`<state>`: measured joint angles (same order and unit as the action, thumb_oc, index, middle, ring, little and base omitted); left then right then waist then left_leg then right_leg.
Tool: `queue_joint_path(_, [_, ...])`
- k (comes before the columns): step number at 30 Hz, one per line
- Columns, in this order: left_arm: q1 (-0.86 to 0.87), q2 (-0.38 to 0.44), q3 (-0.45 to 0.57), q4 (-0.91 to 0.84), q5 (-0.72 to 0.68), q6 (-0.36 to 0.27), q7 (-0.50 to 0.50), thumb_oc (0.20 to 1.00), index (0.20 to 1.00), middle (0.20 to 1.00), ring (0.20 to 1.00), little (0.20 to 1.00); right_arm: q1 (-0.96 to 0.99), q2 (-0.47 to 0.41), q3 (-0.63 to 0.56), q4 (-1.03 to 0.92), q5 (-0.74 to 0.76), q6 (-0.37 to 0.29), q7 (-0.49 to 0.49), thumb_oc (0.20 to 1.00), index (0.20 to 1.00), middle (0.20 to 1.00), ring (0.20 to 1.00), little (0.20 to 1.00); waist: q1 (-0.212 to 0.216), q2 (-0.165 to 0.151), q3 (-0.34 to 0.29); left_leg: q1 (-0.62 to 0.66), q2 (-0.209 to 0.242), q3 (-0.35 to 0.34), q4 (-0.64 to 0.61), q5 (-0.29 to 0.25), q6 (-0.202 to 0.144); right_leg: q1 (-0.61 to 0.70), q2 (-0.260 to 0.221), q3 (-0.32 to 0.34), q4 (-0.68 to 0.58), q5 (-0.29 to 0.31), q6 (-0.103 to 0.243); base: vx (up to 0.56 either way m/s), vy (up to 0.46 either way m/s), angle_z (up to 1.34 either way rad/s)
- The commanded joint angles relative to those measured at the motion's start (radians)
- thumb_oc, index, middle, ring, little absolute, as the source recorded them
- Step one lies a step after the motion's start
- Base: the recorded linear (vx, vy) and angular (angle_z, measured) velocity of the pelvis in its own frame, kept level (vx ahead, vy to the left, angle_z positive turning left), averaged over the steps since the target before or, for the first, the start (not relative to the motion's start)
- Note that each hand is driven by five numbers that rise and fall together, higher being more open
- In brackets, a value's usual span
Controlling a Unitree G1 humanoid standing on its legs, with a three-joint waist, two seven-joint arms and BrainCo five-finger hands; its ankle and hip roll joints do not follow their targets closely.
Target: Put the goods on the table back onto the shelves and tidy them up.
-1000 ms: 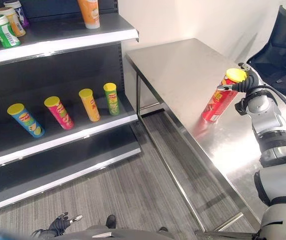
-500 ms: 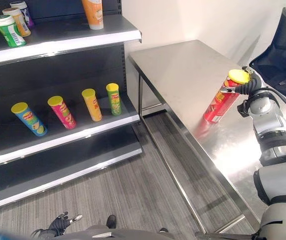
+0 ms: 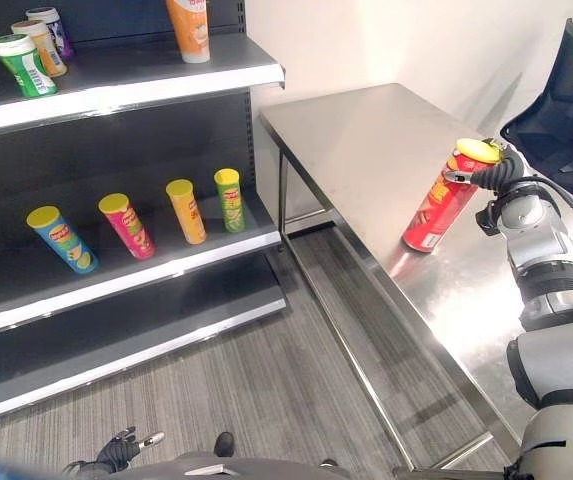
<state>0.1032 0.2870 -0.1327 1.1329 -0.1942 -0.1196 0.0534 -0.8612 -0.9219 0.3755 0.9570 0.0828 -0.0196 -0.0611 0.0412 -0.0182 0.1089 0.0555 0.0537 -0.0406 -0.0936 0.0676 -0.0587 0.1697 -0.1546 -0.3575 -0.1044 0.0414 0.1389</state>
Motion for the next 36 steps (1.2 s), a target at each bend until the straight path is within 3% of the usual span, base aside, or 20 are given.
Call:
queue_joint_path(1, [-0.071,0.071,-0.038,0.016,-0.039,-0.007,0.004,1.0,1.0,1.0,1.0,1.0,-0.091,-0.042,0.043,-0.056,0.004,-0.029,-0.035,0.2,0.2,0.2,0.2,0.2,0.023,-0.039,0.01,0.031,0.055,0.079,0.006,-0.081,-0.069,0.07,0.002,-0.01,0.02,-0.16,0.012,0.0,0.0,0.0])
queue_joint_path(4, [-0.085,0.062,0.007,0.025,-0.03,-0.006,0.015,1.0,1.0,1.0,1.0,1.0,0.068,-0.074,-0.109,-0.421,0.008,-0.083,-0.097,0.2,0.2,0.2,0.2,0.2,0.0,-0.028,0.011,0.042,0.058,0.093,0.006,-0.088,-0.071,0.069,0.002,0.002,0.022,-0.163,0.012,-0.02,-0.01,-0.03])
queue_joint_path(8, [-0.095,0.047,0.026,0.023,-0.012,-0.008,0.017,1.0,1.0,1.0,1.0,1.0,0.237,-0.069,-0.258,-0.737,0.026,-0.156,-0.088,0.2,0.2,0.2,0.2,0.2,-0.01,-0.022,0.01,0.048,0.073,0.101,0.007,-0.082,-0.083,0.072,0.009,0.008,0.024,-0.175,0.004,-0.05,-0.068,-0.03])
queue_joint_path(12, [-0.095,0.037,0.031,0.016,-0.011,-0.011,0.014,1.0,1.0,1.0,1.0,1.0,0.279,-0.07,-0.28,-0.885,0.019,-0.185,-0.058,0.2,0.2,0.2,0.2,0.2,-0.01,-0.014,0.014,0.041,0.096,0.097,0.012,-0.063,-0.104,0.077,0.03,0.009,0.023,-0.193,-0.014,-0.08,-0.107,-0.04])
queue_joint_path(14, [-0.106,0.034,0.031,-0.003,-0.025,-0.016,0.016,1.0,1.0,1.0,1.0,1.0,0.285,-0.064,-0.284,-0.979,0.024,-0.209,-0.045,0.2,0.2,0.2,0.2,0.2,0.004,-0.002,0.039,-0.011,0.132,0.063,0.018,-0.005,-0.139,0.065,0.069,-0.003,0.017,-0.213,-0.042,-0.25,-0.235,0.11])
queue_joint_path(17, [-0.123,0.036,0.032,-0.023,-0.044,-0.021,0.02,1.0,1.0,1.0,1.0,1.0,0.278,-0.07,-0.274,-1.021,0.02,-0.219,-0.042,0.2,0.2,0.2,0.2,0.2,0.02,0.008,0.073,-0.077,0.147,0.028,0.024,0.055,-0.166,0.054,0.081,-0.036,0.017,-0.225,-0.053,-0.2,-0.083,0.26])
queue_joint_path(18, [-0.116,0.009,0.027,-0.033,-0.034,-0.022,0.036,1.0,1.0,1.0,1.0,1.0,0.286,-0.082,-0.286,-1.037,0.007,-0.217,-0.056,0.2,0.2,0.2,0.2,0.2,0.032,0.008,0.09,-0.11,0.153,0.031,0.035,0.076,-0.172,0.053,0.074,-0.061,0.017,-0.226,-0.055,-0.37,-0.025,0.88])
queue_joint_path(19, [-0.059,-0.001,0.032,-0.084,-0.018,-0.036,0.046,1.0,1.0,1.0,1.0,1.0,0.362,-0.116,-0.344,-1.048,-0.028,-0.218,-0.064,0.2,0.2,0.2,0.2,0.2,0.044,0.007,0.106,-0.136,0.166,0.079,0.05,0.085,-0.163,0.042,0.057,-0.109,0.017,-0.215,-0.053,-0.28,0.027,1.13])
queue_joint_path(21, [-0.045,-0.008,0.031,-0.073,-0.015,-0.032,0.028,1.0,1.0,1.0,1.0,1.0,0.378,-0.119,-0.355,-1.049,-0.037,-0.218,-0.064,0.2,0.2,0.2,0.2,0.2,0.045,0.005,0.105,-0.13,0.184,0.107,0.056,0.078,-0.161,0.036,0.046,-0.125,0.017,-0.211,-0.049,-0.15,0.086,1.43])
queue_joint_path(24, [-0.114,-0.039,0.015,-0.059,-0.032,-0.033,0.039,1.0,1.0,1.0,1.0,1.0,0.387,-0.098,-0.341,-1.059,-0.053,-0.204,-0.059,0.2,0.2,0.2,0.2,0.2,-0.015,0.021,0.082,-0.029,0.309,0.17,0.072,0.084,-0.183,0.007,-0.011,-0.159,0.025,-0.171,-0.034,-0.1,0.316,0.9])
queue_joint_path(27, [-0.114,-0.051,0.011,-0.054,-0.028,-0.033,0.047,1.0,1.0,1.0,1.0,1.0,0.43,-0.112,-0.369,-1.083,-0.06,-0.202,-0.061,0.2,0.2,0.2,0.2,0.2,-0.046,0.035,0.068,0.02,0.364,0.2,0.078,0.131,-0.199,-0.01,-0.055,-0.193,0.044,-0.143,-0.014,-0.05,0.318,0.58])
queue_joint_path(28, [-0.114,-0.051,0.01,-0.054,-0.028,-0.033,0.047,1.0,1.0,1.0,1.0,1.0,0.433,-0.112,-0.372,-1.084,-0.06,-0.201,-0.061,0.2,0.2,0.2,0.2,0.2,-0.045,0.034,0.067,0.02,0.364,0.2,0.077,0.132,-0.199,-0.011,-0.056,-0.194,0.045,-0.144,-0.014,0.04,0.354,0.52])
queue_joint_path(29, [-0.108,-0.056,0.014,-0.042,-0.015,-0.028,0.041,1.0,1.0,1.0,1.0,1.0,0.48,-0.114,-0.411,-1.106,-0.069,-0.198,-0.059,0.2,0.2,0.2,0.2,0.2,-0.064,0.042,0.049,0.052,0.365,0.22,0.069,0.091,-0.203,-0.01,-0.086,-0.198,0.057,-0.136,0.012,0.06,0.361,0.43])
queue_joint_path(31, [-0.107,-0.052,0.012,-0.042,-0.002,-0.021,0.031,1.0,1.0,1.0,1.0,1.0,0.531,-0.107,-0.458,-1.112,-0.085,-0.185,-0.059,0.2,0.2,0.2,0.2,0.2,-0.072,0.042,0.035,0.051,0.345,0.263,0.064,0.022,-0.189,-0.008,-0.126,-0.216,0.081,-0.114,0.025,0.07,0.417,0.42])
queue_joint_path(33, [-0.112,-0.05,0.007,-0.036,0.006,-0.018,0.029,1.0,1.0,1.0,1.0,1.0,0.551,-0.098,-0.478,-1.12,-0.092,-0.181,-0.064,0.2,0.2,0.2,0.2,0.2,-0.071,0.034,0.03,0.046,0.327,0.276,0.071,-0.009,-0.176,-0.004,-0.154,-0.226,0.092,-0.1,0.039,0.05,0.366,0.71])
queue_joint_path(34, [-0.124,-0.047,0.0,-0.024,0.033,-0.01,0.024,1.0,1.0,1.0,1.0,1.0,0.596,-0.056,-0.516,-1.122,-0.113,-0.169,-0.074,0.2,0.2,0.2,0.2,0.2,-0.071,0.013,0.021,0.057,0.268,0.286,0.06,-0.069,-0.144,-0.004,-0.226,-0.239,0.127,-0.061,0.07,0.06,0.492,0.68])
queue_joint_path(36, [-0.133,-0.03,0.001,-0.021,0.055,-0.007,0.022,1.0,1.0,1.0,1.0,1.0,0.616,-0.028,-0.534,-1.129,-0.136,-0.156,-0.077,0.2,0.2,0.2,0.2,0.2,-0.065,-0.014,0.016,0.067,0.198,0.286,0.037,-0.109,-0.102,-0.013,-0.291,-0.236,0.157,-0.016,0.098,0.04,0.457,0.25])
